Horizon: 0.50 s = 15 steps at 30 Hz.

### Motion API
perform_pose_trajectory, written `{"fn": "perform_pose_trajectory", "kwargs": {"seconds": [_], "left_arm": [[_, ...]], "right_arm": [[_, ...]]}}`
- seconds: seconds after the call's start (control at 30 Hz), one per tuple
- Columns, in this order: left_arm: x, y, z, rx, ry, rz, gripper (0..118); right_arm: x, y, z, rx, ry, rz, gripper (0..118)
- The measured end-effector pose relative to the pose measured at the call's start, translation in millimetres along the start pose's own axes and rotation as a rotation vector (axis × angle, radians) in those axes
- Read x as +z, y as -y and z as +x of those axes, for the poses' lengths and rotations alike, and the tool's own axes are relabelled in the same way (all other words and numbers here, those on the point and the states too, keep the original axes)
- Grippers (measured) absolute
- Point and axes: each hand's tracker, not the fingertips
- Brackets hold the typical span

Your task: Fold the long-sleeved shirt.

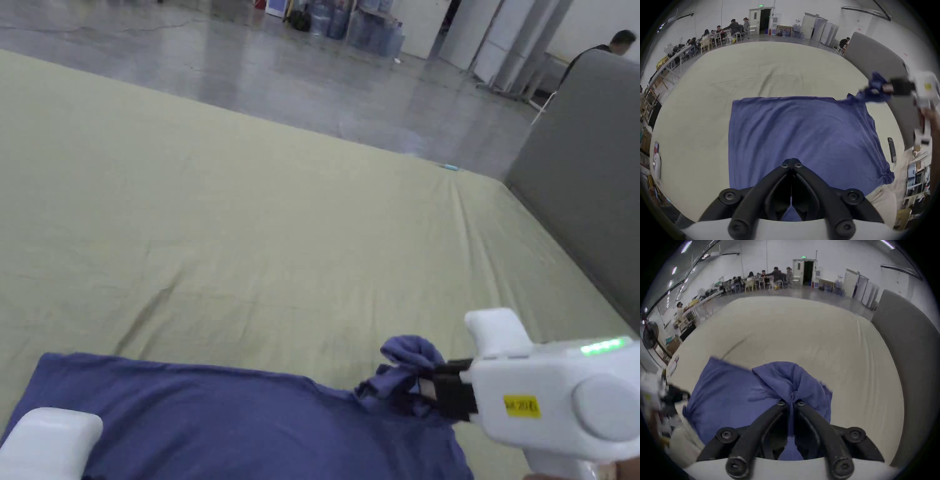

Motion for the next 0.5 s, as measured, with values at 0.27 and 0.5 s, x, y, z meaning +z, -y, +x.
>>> {"fn": "perform_pose_trajectory", "kwargs": {"seconds": [0.27, 0.5], "left_arm": [[1.3, 1.1, 0.7, -0.004, -0.015, 0.002, 0], [0.9, 2.7, 6.0, -0.015, 0.001, -0.006, 0]], "right_arm": [[-49.0, 131.3, -45.6, -0.04, -0.009, -0.265, 2], [-70.6, 135.1, -40.9, -0.126, -0.017, -0.287, 2]]}}
